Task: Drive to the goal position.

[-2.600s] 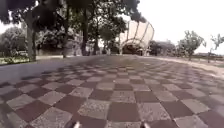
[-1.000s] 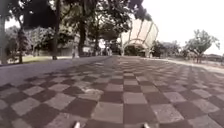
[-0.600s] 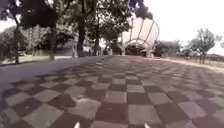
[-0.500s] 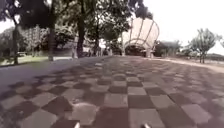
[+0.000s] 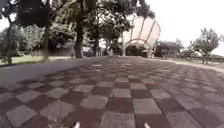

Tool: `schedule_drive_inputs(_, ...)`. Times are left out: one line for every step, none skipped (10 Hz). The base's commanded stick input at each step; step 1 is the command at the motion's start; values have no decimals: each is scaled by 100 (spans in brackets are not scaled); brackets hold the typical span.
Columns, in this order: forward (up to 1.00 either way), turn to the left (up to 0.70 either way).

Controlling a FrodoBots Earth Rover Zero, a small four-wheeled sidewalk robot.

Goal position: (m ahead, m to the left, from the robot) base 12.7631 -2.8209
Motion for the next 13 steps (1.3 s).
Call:
schedule_drive_inputs(100,0)
schedule_drive_inputs(100,0)
schedule_drive_inputs(100,0)
schedule_drive_inputs(100,0)
schedule_drive_inputs(100,0)
schedule_drive_inputs(100,0)
schedule_drive_inputs(100,0)
schedule_drive_inputs(100,0)
schedule_drive_inputs(100,0)
schedule_drive_inputs(100,0)
schedule_drive_inputs(100,0)
schedule_drive_inputs(100,-12)
schedule_drive_inputs(100,-26)
